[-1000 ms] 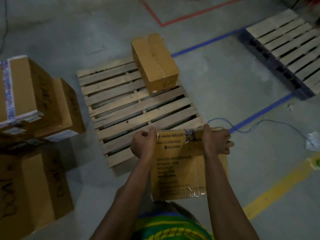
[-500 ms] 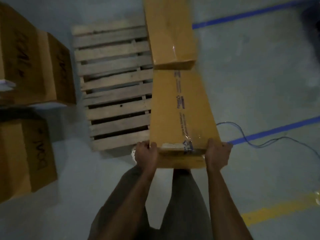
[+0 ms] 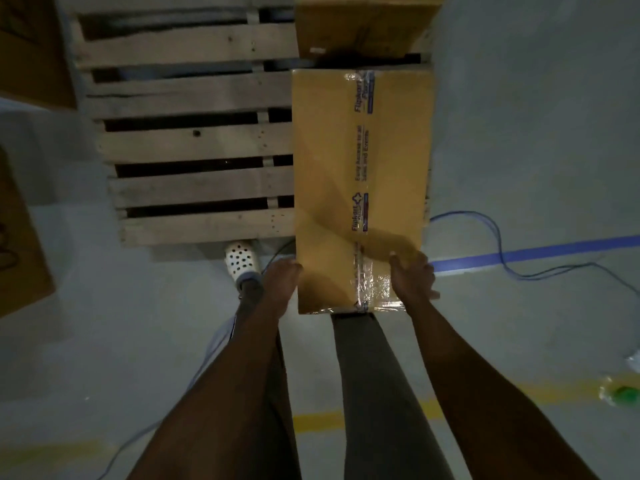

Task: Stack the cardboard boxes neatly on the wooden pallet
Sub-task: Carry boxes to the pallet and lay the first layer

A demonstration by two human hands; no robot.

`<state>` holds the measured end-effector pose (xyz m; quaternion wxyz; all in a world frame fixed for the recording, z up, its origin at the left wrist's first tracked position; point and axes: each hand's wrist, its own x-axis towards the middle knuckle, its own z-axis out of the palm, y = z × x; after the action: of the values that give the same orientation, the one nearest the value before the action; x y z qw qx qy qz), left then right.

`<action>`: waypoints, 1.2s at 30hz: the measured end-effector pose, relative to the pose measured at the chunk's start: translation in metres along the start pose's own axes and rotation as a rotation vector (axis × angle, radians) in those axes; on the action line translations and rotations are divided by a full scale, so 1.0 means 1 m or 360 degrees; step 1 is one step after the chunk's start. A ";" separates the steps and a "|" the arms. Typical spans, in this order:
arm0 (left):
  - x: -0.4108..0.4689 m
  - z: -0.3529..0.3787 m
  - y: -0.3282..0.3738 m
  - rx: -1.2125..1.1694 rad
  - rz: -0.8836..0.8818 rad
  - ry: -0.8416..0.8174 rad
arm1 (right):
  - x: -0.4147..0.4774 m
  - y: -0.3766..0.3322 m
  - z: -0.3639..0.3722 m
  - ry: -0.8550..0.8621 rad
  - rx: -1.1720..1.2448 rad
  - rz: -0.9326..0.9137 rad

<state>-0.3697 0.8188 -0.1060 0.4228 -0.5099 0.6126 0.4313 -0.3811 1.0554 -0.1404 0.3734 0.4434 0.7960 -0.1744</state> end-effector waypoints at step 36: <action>0.085 0.000 0.203 -0.0177 0.0410 0.0000 | 0.110 -0.231 -0.073 0.0045 0.0443 -0.0138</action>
<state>-0.5813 0.8189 -0.1674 0.3350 -0.4498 0.6481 0.5152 -0.6422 1.0375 -0.1870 0.2891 0.4583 0.7877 -0.2929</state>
